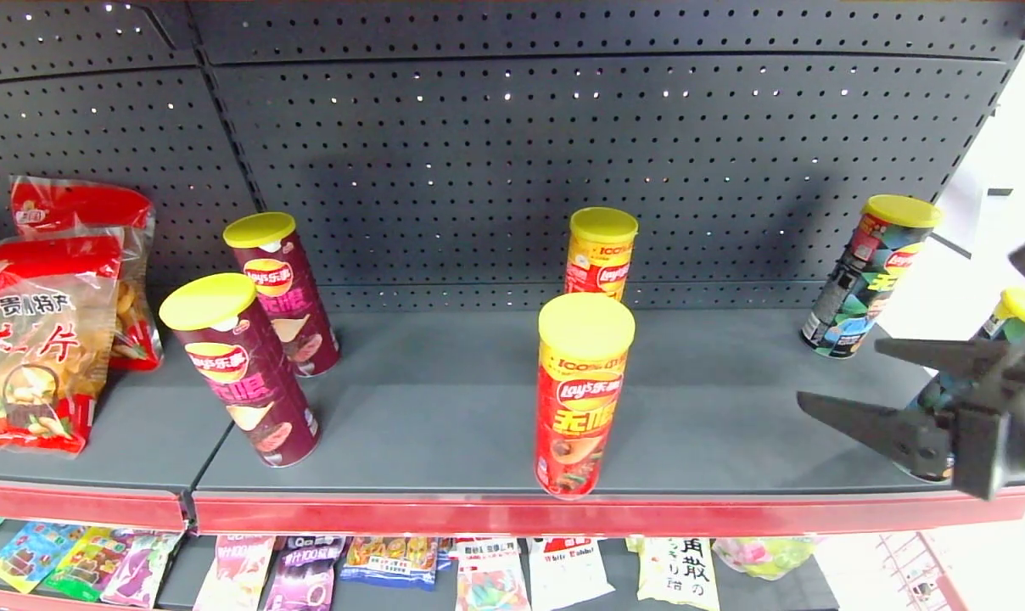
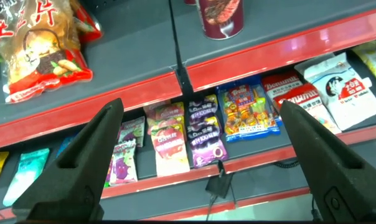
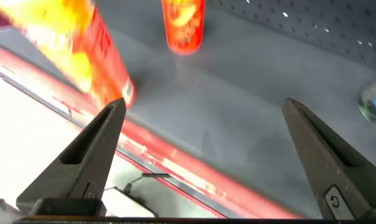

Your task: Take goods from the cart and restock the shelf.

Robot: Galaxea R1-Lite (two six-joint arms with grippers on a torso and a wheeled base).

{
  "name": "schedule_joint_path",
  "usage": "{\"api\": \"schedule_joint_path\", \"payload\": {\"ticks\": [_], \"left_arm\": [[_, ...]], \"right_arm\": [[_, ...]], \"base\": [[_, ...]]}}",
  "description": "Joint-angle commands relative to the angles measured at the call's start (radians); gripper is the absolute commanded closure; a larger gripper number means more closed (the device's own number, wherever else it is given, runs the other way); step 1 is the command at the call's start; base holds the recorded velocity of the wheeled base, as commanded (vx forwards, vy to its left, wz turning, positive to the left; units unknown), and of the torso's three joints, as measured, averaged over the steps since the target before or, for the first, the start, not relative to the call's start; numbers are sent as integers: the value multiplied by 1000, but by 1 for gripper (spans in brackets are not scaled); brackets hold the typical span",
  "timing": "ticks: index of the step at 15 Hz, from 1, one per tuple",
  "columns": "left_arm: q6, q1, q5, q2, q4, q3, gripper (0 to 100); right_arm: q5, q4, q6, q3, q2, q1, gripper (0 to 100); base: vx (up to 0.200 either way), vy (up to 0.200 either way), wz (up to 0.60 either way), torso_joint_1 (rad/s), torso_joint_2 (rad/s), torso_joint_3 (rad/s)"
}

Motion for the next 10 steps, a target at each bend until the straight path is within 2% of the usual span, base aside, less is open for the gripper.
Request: {"api": "schedule_joint_path", "payload": {"ticks": [1,3,5,6,7,8,10], "left_arm": [[0,0,-1,10,0,1,0],[0,0,-2,13,0,1,0],[-14,-1,-5,10,0,2,0],[-27,-3,-13,8,0,2,0],[-63,-3,-47,5,-2,2,0],[-81,-3,-67,3,-3,-2,0],[-98,-3,-77,10,-5,-16,0]], "right_arm": [[-18,3,-11,177,-280,-2,0],[-70,48,-12,232,-440,-28,0],[-145,233,-9,211,-592,-113,0],[-159,319,-7,200,-664,-160,0],[-159,420,-7,205,-770,-238,0],[-157,485,-7,215,-859,-300,0],[-159,583,-3,245,-1001,-393,0]], "base": [[0,0,0,0,0,0],[0,0,0,0,0,0],[0,0,0,0,0,0],[0,0,0,0,0,0],[0,0,0,0,0,0],[0,0,0,0,0,0],[0,0,0,0,0,0]]}}
